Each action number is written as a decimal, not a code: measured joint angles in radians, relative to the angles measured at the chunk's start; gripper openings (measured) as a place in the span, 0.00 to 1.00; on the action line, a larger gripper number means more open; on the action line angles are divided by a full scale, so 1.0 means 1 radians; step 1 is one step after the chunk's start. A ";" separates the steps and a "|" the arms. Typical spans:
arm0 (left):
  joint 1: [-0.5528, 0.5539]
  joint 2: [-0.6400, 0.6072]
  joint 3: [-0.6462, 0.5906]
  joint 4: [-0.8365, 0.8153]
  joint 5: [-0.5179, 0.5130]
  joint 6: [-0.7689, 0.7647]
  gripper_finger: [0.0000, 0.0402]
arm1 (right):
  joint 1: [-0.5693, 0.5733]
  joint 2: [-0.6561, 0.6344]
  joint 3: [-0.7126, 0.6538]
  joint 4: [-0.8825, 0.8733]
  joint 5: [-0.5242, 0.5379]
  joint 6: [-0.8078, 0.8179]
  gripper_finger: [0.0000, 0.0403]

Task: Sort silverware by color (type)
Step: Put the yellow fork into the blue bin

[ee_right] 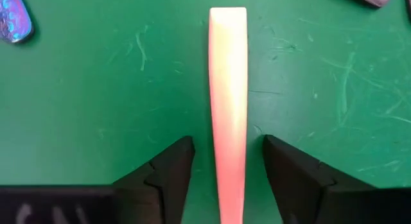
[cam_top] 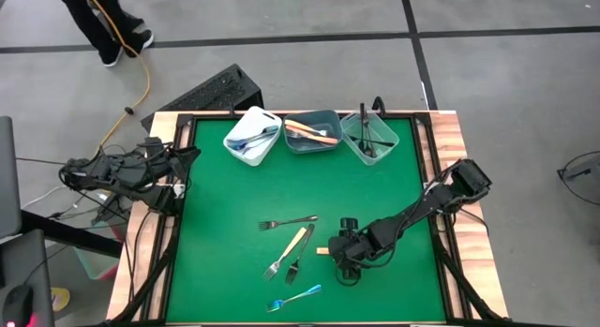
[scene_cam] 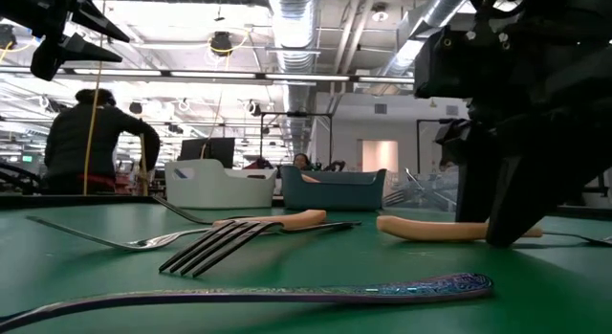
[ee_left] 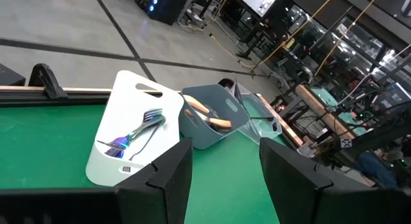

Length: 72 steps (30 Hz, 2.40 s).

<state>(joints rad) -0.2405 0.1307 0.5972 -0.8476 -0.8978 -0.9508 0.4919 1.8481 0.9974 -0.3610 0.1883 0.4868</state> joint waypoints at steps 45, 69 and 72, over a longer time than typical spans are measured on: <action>0.000 0.000 0.000 -0.011 -0.005 0.003 0.41 | -0.395 -0.265 0.013 0.233 0.097 -0.306 0.11; 0.000 0.000 0.000 -0.054 -0.083 0.004 0.41 | -1.048 -0.221 0.017 0.754 -0.507 -0.559 0.11; 0.000 0.000 0.000 -0.054 -0.085 0.004 0.41 | -1.084 -0.169 0.017 0.758 -0.552 -0.561 0.11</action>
<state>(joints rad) -0.2405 0.1310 0.5972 -0.9016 -0.9833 -0.9470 -0.5925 1.6789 1.0147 0.3970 -0.3642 -0.0744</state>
